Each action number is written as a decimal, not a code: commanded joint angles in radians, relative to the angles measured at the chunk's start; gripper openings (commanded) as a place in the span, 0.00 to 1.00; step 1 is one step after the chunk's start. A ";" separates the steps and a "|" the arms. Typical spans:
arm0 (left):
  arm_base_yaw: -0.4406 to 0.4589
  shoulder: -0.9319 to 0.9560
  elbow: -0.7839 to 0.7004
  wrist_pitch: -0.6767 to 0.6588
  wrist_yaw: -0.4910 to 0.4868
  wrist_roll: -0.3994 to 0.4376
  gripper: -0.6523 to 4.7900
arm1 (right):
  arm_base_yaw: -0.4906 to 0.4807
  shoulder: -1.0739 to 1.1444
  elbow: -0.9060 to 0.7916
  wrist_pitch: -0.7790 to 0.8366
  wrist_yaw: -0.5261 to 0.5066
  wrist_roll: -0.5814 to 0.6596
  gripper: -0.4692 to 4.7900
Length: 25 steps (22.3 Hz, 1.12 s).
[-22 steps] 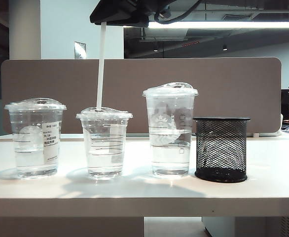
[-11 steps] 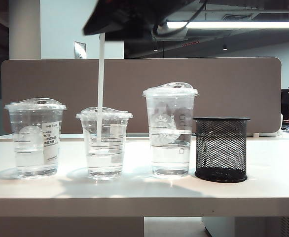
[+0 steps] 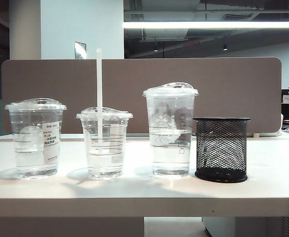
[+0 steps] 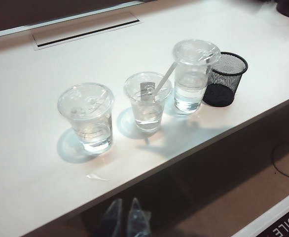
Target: Pick up the straw and insert it into the small coffee cup.
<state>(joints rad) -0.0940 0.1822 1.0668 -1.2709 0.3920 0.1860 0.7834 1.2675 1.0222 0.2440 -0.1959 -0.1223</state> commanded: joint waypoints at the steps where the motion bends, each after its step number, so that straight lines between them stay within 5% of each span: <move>1: -0.001 0.000 -0.040 0.092 0.016 -0.016 0.16 | 0.001 -0.236 -0.003 -0.191 0.125 -0.121 0.08; 8: -0.001 -0.002 -0.195 0.364 0.039 -0.121 0.16 | -0.016 -0.598 -0.098 -0.340 0.181 -0.159 0.09; 11: -0.001 -0.002 -0.299 0.544 0.043 -0.175 0.16 | -0.024 -0.729 -0.179 -0.364 0.231 -0.159 0.08; 13: -0.001 -0.002 -0.458 0.794 0.040 -0.257 0.16 | -0.024 -0.900 -0.274 -0.433 0.286 -0.159 0.09; 18: -0.002 -0.002 -0.654 1.052 0.032 -0.258 0.16 | -0.024 -1.098 -0.394 -0.534 0.299 -0.159 0.09; 25: -0.001 -0.002 -0.847 1.169 0.001 -0.243 0.16 | -0.025 -1.266 -0.576 -0.596 0.315 -0.121 0.09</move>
<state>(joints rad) -0.0937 0.1806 0.2298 -0.1352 0.4019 -0.0685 0.7589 0.0044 0.4656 -0.3485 0.1093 -0.2771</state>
